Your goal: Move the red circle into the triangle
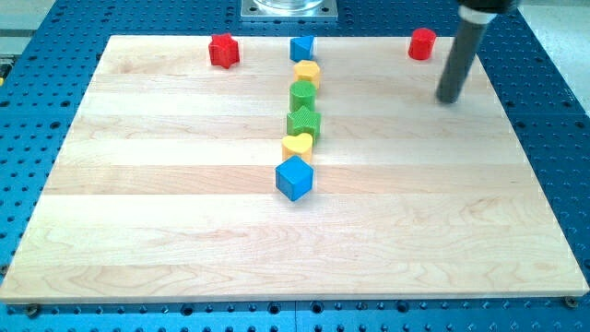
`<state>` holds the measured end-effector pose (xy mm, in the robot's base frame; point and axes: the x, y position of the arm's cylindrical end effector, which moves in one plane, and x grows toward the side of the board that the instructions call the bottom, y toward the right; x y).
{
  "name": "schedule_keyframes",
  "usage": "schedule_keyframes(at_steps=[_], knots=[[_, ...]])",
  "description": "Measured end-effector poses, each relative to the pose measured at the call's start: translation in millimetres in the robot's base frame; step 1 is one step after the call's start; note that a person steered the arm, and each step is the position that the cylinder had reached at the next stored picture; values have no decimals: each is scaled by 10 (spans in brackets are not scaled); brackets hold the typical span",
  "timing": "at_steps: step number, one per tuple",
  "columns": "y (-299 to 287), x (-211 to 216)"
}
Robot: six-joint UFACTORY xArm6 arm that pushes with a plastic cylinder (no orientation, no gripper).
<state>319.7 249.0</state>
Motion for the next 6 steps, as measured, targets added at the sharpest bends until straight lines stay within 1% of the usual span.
schedule_keyframes(at_steps=[1,3,4,5,6], knots=[[110,-426],[110,-856],[-108,-1024],[-642,-1014],[-941,-933]])
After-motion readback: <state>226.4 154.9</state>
